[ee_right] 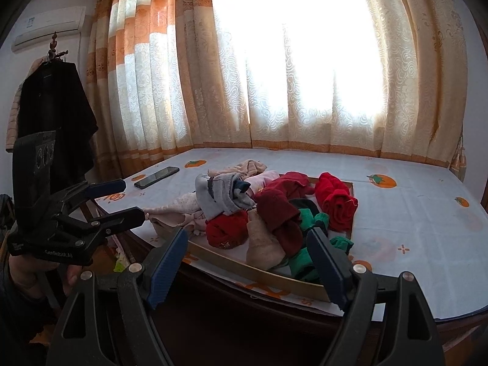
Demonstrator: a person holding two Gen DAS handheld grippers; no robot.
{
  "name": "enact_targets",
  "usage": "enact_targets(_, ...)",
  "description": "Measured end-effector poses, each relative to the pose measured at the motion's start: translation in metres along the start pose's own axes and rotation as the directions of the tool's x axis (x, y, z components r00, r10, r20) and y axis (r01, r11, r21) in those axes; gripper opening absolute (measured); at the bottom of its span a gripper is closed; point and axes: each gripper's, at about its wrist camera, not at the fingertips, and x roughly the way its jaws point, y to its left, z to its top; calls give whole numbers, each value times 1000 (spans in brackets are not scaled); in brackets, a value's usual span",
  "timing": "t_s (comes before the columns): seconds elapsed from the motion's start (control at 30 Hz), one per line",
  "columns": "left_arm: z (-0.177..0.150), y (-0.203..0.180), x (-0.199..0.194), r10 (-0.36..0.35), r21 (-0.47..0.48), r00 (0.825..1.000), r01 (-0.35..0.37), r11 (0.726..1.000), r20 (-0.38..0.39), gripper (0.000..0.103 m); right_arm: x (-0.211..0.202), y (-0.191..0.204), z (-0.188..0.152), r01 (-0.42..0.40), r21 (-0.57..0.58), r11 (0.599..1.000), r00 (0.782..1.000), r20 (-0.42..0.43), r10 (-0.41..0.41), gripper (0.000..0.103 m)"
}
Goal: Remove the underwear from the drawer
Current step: 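Withdraw both open tools back from the tray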
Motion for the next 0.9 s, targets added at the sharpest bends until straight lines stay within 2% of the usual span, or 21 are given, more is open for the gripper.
enact_targets(0.2, 0, -3, 0, 1, -1, 1000, -1, 1000, -14, 99, -1, 2, 1, -3, -2, 1000, 1000, 3, 3, 82)
enact_targets(0.53, 10, -8, -8, -5, -9, 1000, 5, 1000, 12, 101, -14, 5, 8, -3, -14, 1000, 999, 42, 4, 82)
enact_targets(0.9, 8, -10, -6, 18, -24, 1000, -18, 1000, 8, 103, -9, 3, 4, -12, -8, 1000, 1000, 24, 12, 82)
